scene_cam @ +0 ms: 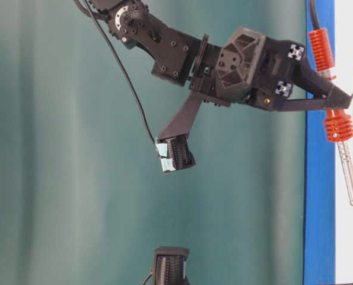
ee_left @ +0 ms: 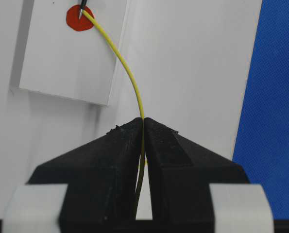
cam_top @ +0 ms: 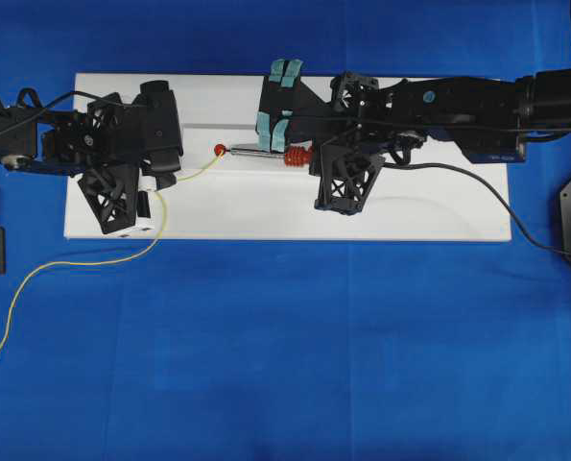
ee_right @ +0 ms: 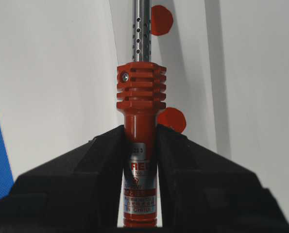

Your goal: Touch the tip of the soldering iron to the tip of the solder at the mark.

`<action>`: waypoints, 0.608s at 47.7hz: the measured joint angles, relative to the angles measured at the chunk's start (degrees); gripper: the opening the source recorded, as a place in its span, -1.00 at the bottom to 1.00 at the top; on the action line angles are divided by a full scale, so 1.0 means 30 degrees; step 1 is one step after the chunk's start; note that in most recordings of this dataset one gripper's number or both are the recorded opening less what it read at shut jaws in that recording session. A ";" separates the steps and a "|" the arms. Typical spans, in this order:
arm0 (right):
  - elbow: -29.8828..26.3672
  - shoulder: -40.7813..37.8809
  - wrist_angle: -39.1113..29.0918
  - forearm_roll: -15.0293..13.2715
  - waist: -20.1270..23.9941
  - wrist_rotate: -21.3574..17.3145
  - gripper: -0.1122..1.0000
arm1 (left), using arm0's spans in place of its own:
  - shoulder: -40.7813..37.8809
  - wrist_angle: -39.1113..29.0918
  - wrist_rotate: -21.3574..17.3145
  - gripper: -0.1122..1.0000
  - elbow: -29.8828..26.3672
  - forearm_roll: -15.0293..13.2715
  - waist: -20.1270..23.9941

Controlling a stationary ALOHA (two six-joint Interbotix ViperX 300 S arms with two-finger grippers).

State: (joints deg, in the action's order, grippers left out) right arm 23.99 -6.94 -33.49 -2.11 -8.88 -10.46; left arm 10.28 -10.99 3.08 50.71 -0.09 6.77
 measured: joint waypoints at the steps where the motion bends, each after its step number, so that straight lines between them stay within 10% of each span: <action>1: -0.0029 0.0000 0.0000 0.0000 0.0000 0.0000 -0.69 | 0.0000 -0.0029 0.0000 -0.77 0.0000 0.0000 0.0000; 29: 0.0000 0.0000 -0.0029 -0.0059 -0.0029 0.0000 -0.69 | 0.0000 -0.0410 0.0000 -0.77 -0.0234 0.0000 0.0000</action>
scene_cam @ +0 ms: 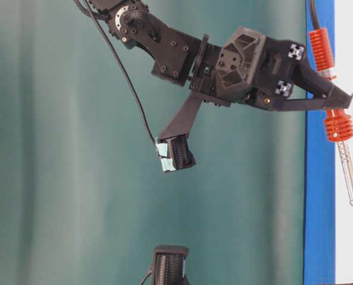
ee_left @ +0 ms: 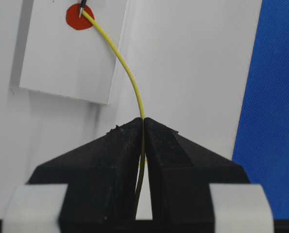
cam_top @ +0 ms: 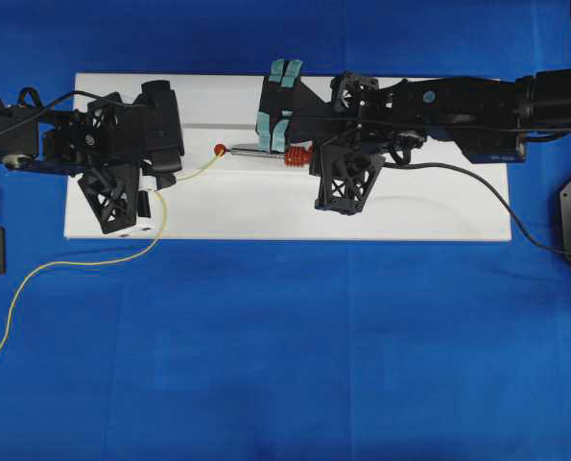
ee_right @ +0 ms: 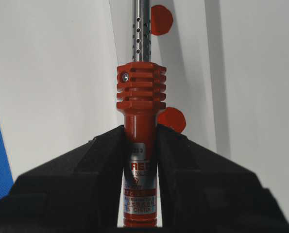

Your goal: Touch the tip of the soldering iron to the tip of the solder at the mark.

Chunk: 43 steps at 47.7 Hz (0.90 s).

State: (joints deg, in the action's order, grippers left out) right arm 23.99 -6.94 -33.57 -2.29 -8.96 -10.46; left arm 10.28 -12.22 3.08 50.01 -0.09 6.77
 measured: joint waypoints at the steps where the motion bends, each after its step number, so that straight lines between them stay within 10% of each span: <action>1: 0.0000 0.0000 0.0000 0.0000 0.0000 0.0029 -0.69 | 0.0000 -0.0059 -0.0029 -0.77 -0.0029 0.0000 0.0000; 43: 0.0000 0.0000 0.0000 0.0000 0.0000 0.0000 -0.69 | 0.0000 -0.1729 -0.0117 -0.77 -0.0908 0.0000 0.0000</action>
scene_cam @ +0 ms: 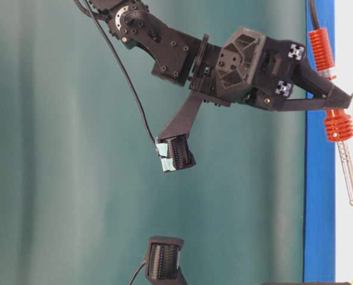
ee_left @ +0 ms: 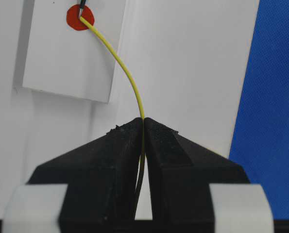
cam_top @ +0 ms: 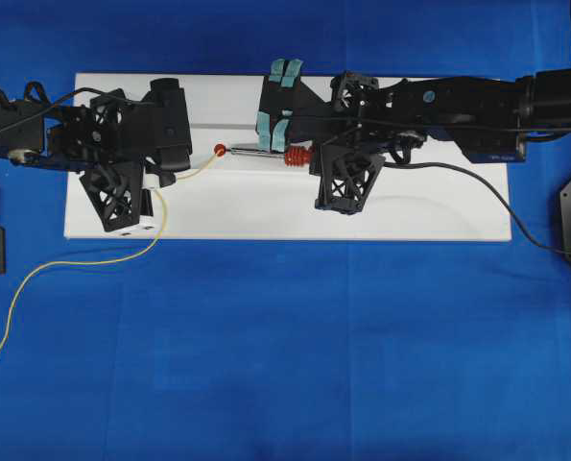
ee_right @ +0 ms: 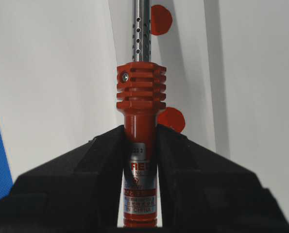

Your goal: Touch the tip of the soldering iron to the tip of the solder at the mark.

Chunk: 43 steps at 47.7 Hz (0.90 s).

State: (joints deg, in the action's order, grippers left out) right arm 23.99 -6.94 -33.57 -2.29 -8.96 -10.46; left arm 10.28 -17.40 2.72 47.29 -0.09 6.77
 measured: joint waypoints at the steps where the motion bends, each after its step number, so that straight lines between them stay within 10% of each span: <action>1: -0.0029 0.0000 0.0029 -0.0029 0.0000 0.0000 -0.69 | -0.0029 0.0000 0.0000 -0.77 0.0000 0.0000 0.0000; 43: -0.0029 0.0000 0.0000 0.0000 0.0000 0.0029 -0.69 | 0.2373 -0.1289 0.0088 -0.77 0.0645 0.0000 0.0000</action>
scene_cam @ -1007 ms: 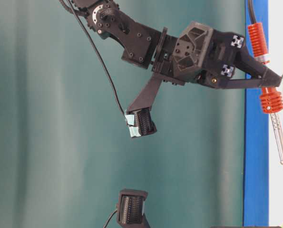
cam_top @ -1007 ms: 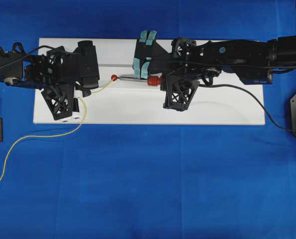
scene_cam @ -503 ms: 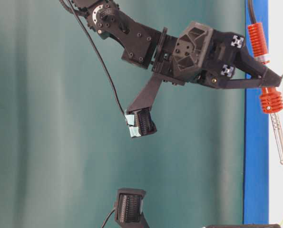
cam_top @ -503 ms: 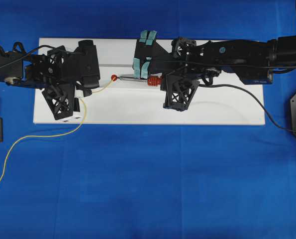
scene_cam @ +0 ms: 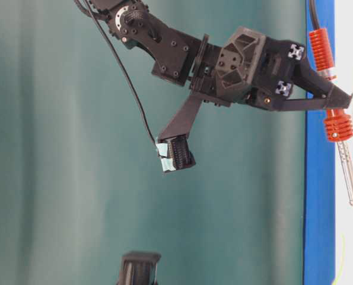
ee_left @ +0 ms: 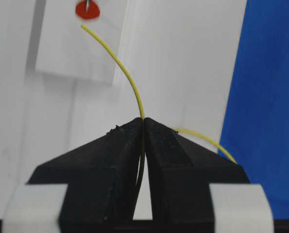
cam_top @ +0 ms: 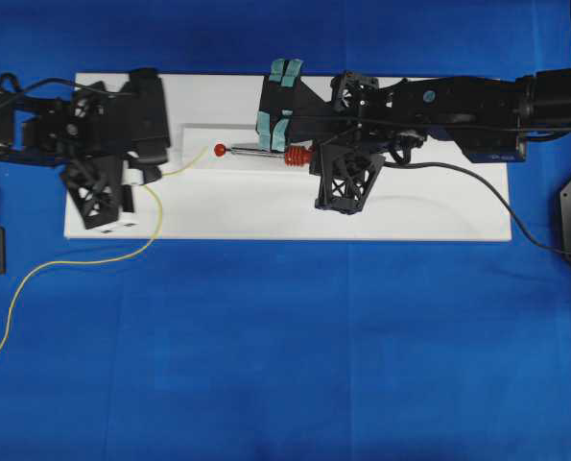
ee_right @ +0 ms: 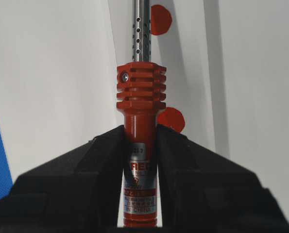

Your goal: Touch the tip of the soldering iron to the tip of the solder at the mark.

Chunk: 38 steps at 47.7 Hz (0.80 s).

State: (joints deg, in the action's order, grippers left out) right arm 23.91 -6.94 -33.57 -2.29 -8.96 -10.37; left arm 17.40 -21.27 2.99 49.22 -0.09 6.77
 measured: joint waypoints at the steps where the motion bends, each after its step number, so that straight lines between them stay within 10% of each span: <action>1: 0.0029 0.0000 0.0029 0.0000 0.0000 -0.0029 -0.69 | 0.0146 -0.0029 0.0000 -0.77 0.0088 0.0000 0.0000; 38: 0.2432 0.3838 -0.1904 -0.0264 0.0000 -0.0850 -0.69 | 0.0674 0.0088 0.0732 -0.77 0.0586 0.0000 0.0029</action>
State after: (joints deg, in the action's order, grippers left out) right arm 31.20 4.57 -39.29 -3.08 -8.96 -12.92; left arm 19.42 -21.01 5.19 50.98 -0.09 6.86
